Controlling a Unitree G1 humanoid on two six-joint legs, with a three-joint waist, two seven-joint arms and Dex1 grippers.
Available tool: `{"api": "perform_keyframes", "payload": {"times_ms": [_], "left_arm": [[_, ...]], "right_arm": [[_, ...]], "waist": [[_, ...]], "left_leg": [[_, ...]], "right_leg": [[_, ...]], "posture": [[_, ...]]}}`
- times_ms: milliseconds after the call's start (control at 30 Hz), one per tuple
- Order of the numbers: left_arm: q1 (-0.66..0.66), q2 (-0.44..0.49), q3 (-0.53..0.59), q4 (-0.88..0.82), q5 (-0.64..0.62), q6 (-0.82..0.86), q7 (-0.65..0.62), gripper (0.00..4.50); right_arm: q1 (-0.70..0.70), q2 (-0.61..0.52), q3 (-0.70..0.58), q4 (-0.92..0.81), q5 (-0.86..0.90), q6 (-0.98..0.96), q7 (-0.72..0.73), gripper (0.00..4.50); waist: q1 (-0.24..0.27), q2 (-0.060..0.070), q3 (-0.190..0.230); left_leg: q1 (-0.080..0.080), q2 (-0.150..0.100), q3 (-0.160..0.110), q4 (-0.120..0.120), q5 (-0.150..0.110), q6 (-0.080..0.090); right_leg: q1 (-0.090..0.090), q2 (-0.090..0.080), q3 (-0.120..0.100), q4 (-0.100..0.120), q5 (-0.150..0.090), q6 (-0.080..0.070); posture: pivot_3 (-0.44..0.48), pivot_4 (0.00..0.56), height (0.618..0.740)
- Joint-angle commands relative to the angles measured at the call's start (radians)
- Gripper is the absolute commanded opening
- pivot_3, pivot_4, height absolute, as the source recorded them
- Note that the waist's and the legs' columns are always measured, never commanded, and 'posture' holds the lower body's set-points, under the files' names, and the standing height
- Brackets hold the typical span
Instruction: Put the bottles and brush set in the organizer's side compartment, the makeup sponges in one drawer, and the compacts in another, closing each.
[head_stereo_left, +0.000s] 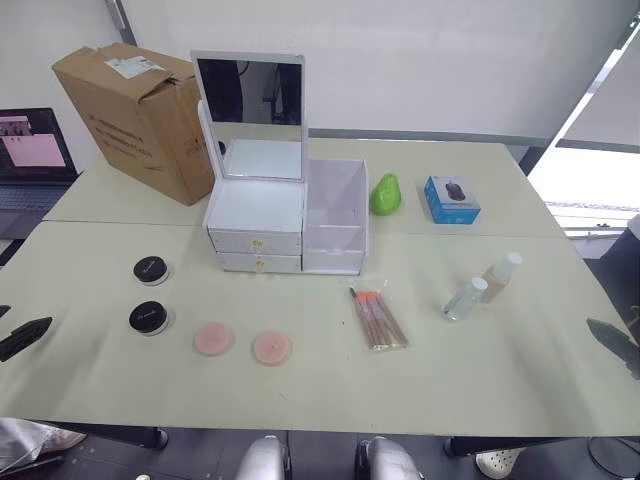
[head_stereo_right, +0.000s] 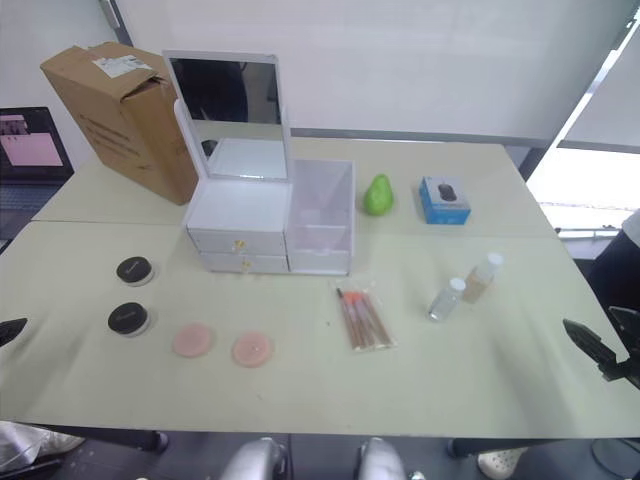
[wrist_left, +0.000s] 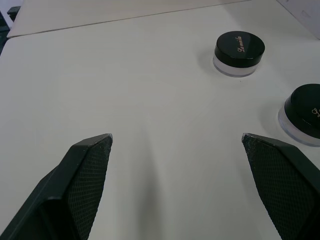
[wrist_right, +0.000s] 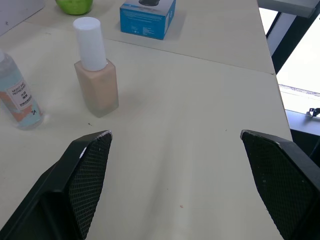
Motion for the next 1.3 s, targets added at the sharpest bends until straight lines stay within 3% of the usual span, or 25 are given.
{"api": "perform_keyframes", "payload": {"times_ms": [33,233,367,500,700,867,1300], "left_arm": [[-0.025,0.032,0.000,0.007,0.005,-0.016,0.004,4.46],[-0.057,-0.013,-0.015,-0.061,-0.014,0.003,-0.003,4.46],[0.014,-0.129,-0.070,-0.440,-0.099,0.155,-0.010,4.46],[0.085,-0.217,-0.167,-0.886,-0.207,0.359,0.056,4.46],[0.073,-0.254,-0.227,-1.234,-0.383,0.581,0.145,4.46],[0.071,-0.250,-0.236,-1.368,-0.439,0.628,0.166,4.46],[0.039,-0.306,-0.339,-1.497,-0.440,0.615,0.232,4.46]], "right_arm": [[0.000,-0.013,-0.042,-0.018,0.007,-0.023,-0.002,4.50],[0.027,0.013,-0.009,-0.147,0.035,0.033,-0.014,4.50],[0.034,0.063,0.033,-0.335,0.084,0.152,-0.105,4.50],[0.020,0.156,0.095,-0.499,0.086,0.252,-0.285,4.50],[-0.065,0.323,0.187,-0.626,0.034,0.286,-0.553,4.50],[-0.158,0.363,0.236,-0.579,-0.046,0.256,-0.665,4.50],[-0.360,0.358,0.346,-0.333,-0.128,0.158,-0.636,4.50]], "waist": [[0.001,0.000,0.000],[0.003,0.000,0.000],[0.007,0.001,0.000],[0.012,-0.003,0.000],[0.009,-0.001,0.001],[-0.001,0.001,0.001],[-0.004,0.000,-0.001]], "left_leg": [[0.000,0.000,0.000,0.000,0.000,0.000],[0.000,0.000,0.001,0.000,0.000,0.000],[0.000,0.002,0.002,0.000,0.000,0.000],[-0.001,0.008,0.008,0.001,0.001,-0.002],[-0.001,0.009,0.009,0.003,0.003,-0.003],[0.000,0.008,0.009,0.003,0.006,0.002],[0.001,0.005,0.009,0.003,0.007,0.004]], "right_leg": [[0.000,0.000,0.000,0.000,0.000,0.000],[0.000,0.000,0.000,0.000,0.000,0.000],[0.001,0.000,0.001,0.000,0.000,0.000],[0.001,0.002,0.002,0.000,0.001,0.001],[0.005,0.009,0.006,0.000,0.000,0.000],[0.004,0.014,0.013,0.000,0.000,-0.001],[0.005,0.039,0.054,-0.001,-0.001,-0.003]], "posture": [[0.000,0.150,0.740],[0.000,0.150,0.740],[0.000,0.150,0.740],[0.000,0.150,0.740],[0.000,0.150,0.740],[0.000,0.150,0.740],[0.000,0.150,0.740]]}}
